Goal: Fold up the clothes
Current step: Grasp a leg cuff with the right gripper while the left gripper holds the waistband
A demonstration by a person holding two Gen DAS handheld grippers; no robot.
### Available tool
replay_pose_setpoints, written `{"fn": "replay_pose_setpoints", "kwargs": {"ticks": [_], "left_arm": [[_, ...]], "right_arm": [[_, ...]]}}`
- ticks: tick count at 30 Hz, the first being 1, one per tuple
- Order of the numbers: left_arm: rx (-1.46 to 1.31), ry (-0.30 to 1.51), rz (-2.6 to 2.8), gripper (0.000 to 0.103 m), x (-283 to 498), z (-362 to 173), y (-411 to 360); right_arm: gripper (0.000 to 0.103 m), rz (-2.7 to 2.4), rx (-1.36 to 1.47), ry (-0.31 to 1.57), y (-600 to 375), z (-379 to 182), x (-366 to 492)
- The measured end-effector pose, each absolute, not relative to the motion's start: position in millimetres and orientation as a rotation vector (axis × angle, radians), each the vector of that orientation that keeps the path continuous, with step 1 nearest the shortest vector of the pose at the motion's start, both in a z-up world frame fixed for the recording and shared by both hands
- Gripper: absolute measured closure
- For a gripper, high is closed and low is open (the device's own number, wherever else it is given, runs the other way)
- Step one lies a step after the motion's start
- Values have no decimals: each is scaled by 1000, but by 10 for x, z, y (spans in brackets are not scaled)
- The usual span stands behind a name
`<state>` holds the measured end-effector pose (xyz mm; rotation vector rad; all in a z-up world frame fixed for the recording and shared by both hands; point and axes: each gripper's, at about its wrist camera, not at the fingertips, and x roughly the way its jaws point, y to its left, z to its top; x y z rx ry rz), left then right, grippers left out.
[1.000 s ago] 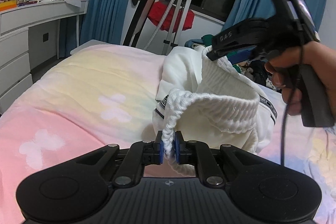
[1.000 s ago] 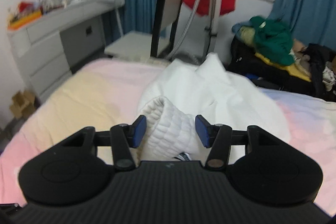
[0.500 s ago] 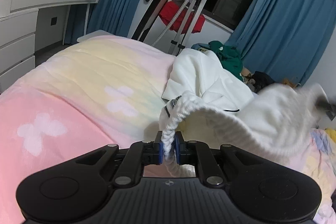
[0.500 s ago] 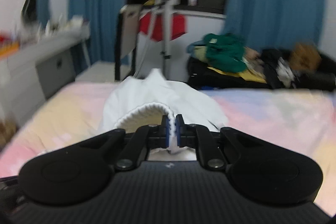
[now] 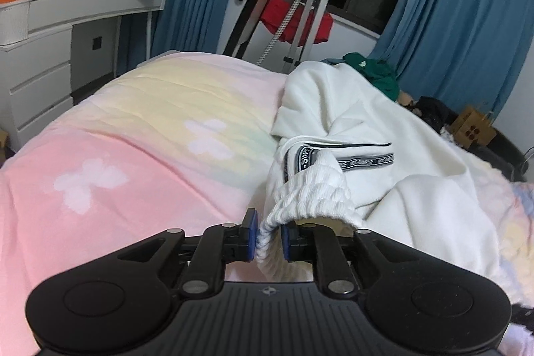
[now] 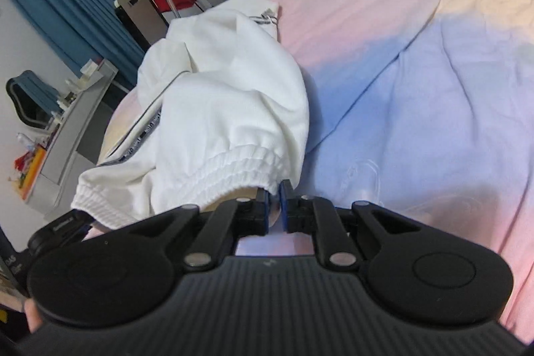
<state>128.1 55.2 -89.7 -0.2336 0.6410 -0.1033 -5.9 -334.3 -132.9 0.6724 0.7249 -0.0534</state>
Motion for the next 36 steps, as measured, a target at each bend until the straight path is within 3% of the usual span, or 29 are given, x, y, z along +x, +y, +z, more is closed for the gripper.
{"fn": "replay_pose_setpoints", "kwargs": {"ticks": [5, 8, 10, 12, 16, 25, 29, 33, 36], "left_arm": [[-282, 666, -74, 85, 1266, -931, 653], [-323, 678, -56, 85, 1279, -960, 726], [-358, 690, -49, 84, 1300, -986, 786], [-394, 699, -44, 84, 1313, -1008, 843], [-436, 706, -37, 83, 1334, -1035, 895], [-420, 706, -36, 78, 1358, -1036, 862], [-394, 700, -41, 78, 1337, -1026, 846], [-367, 695, -47, 76, 1306, -1001, 836], [-325, 693, -51, 66, 1244, -961, 827]], "right_arm": [[85, 61, 680, 611, -3392, -1048, -209], [62, 101, 722, 530, -3425, -953, -262], [36, 120, 743, 481, -3449, -905, -277], [25, 110, 764, 450, -3486, -893, -266], [25, 59, 811, 423, -3556, -1001, -209], [25, -37, 813, 689, -3361, -1671, 325], [27, 71, 881, 716, -3270, -1844, 401], [45, 119, 888, 694, -3231, -1836, 395], [54, 103, 841, 719, -3185, -1834, 380]]}}
